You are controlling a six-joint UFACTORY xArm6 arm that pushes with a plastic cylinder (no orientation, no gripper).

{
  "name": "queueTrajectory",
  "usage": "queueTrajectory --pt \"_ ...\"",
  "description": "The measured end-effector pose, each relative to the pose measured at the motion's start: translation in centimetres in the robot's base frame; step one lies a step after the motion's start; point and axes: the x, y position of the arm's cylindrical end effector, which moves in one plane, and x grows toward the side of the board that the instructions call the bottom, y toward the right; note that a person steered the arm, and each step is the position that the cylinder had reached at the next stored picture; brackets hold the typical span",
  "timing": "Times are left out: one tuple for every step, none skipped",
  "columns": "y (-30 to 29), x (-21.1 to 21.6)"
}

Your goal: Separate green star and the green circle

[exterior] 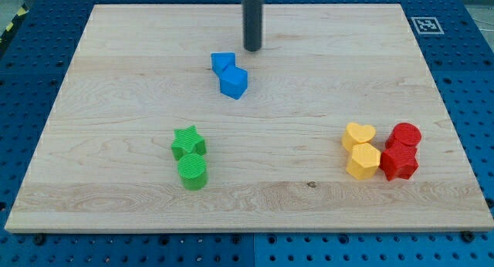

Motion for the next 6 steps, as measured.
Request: queueTrajectory --pt "2.9 4.1" --pt "3.4 7.8" --pt "3.8 11.2" --pt "3.8 15.7" --pt "3.6 20.5" --pt "3.6 21.8"
